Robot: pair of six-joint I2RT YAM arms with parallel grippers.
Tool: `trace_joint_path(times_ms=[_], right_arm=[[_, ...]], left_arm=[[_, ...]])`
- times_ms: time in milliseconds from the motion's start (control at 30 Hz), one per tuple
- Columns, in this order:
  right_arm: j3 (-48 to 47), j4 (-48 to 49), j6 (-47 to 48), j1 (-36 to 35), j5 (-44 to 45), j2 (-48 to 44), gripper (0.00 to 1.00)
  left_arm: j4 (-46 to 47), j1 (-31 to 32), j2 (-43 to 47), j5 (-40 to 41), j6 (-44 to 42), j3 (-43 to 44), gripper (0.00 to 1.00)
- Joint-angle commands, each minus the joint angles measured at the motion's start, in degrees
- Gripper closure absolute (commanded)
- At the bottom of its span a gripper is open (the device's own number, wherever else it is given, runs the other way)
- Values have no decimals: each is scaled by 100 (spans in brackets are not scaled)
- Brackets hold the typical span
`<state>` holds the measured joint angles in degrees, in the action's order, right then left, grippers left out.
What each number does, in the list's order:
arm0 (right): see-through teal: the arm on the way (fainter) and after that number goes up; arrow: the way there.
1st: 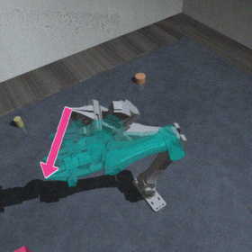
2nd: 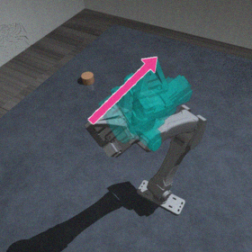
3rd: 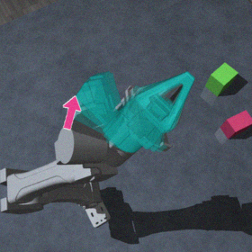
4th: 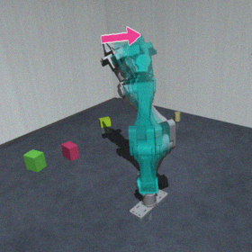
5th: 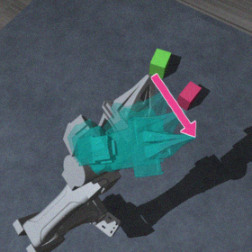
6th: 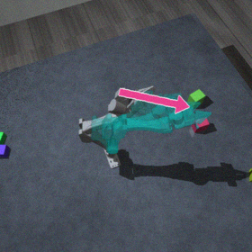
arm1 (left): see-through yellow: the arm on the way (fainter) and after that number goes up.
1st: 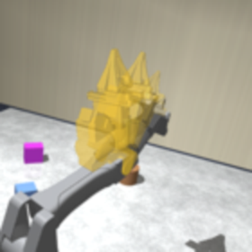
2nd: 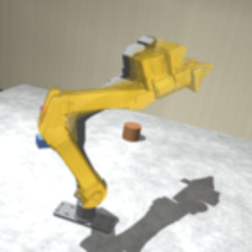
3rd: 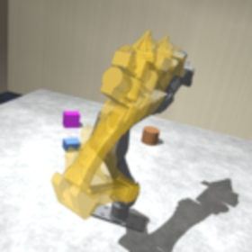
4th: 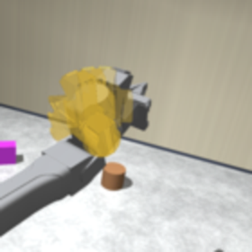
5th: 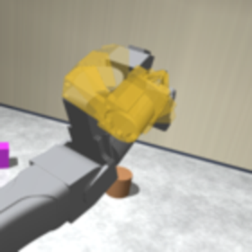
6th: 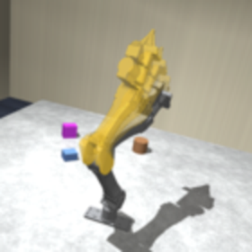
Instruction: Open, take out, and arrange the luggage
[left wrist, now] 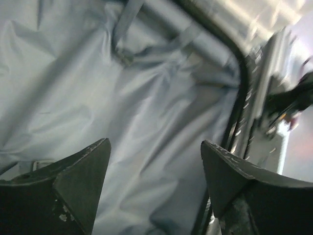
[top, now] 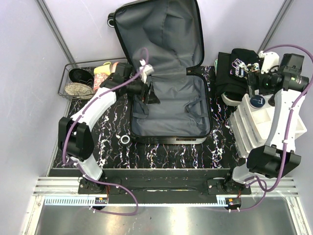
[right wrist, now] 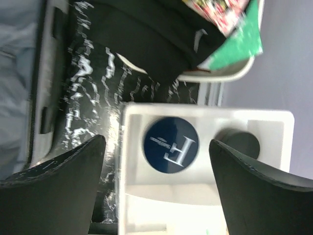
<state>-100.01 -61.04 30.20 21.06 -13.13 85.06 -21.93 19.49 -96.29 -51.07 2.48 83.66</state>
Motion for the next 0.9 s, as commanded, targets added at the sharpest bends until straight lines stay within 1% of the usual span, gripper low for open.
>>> trace_joint_path(times_ms=[0,33,100,133,167,233,267,333,367,400,433,500,533,567,633,767,867], right_arm=[[-616,-382,-119,-593,-507,46,3],[-721,-496,-102,-899,-568,55,1],[-748,-541,-136,-1182,-621,72,0],[-705,-558,-163,-1314,-813,72,0],[-652,-541,-224,-1541,-893,72,1],[-416,-532,-364,-1762,-1217,142,3],[-301,-506,-435,-1981,-1297,160,4],[110,-340,-619,-2236,-1577,257,10],[270,-252,-681,-2490,-1649,283,13],[454,-138,-769,-2588,-1702,327,21],[812,90,-804,-2711,-1824,345,26],[1166,319,-953,-2931,-1948,406,36],[1524,538,-989,-2967,-2174,424,46],[1693,653,-1024,-3002,-2246,441,50],[2166,1030,-1033,-3151,-2396,555,55],[2617,1734,-1121,-3433,-2370,933,59],[2775,2130,-1165,-3617,-2352,1346,60]], left_arm=[[-2507,468,-469,1150,-3172,292,24],[-2700,555,-504,1300,-3340,231,25],[-2798,626,-575,1625,-3684,2,27],[-2868,705,-601,1722,-3789,-68,27],[-2904,767,-636,1949,-3938,-191,27],[-2887,898,-654,2109,-4071,-341,28],[-2869,951,-698,2249,-4167,-498,28],[-2765,1100,-759,2408,-4203,-622,29],[-2729,1136,-847,2530,-4203,-710,29],[-2694,1154,-891,2566,-4168,-745,29],[-2598,1154,-935,2558,-4133,-763,30],[-2474,1154,-1076,2584,-4072,-807,32],[-2343,1163,-1137,2584,-4010,-807,33],[-2281,1154,-1259,2576,-3984,-772,34],[-2158,1163,-1374,2584,-3844,-728,35],[-1886,1163,-1419,2479,-3641,-780,37],[-1508,1084,-1243,2199,-3404,-974,32]])
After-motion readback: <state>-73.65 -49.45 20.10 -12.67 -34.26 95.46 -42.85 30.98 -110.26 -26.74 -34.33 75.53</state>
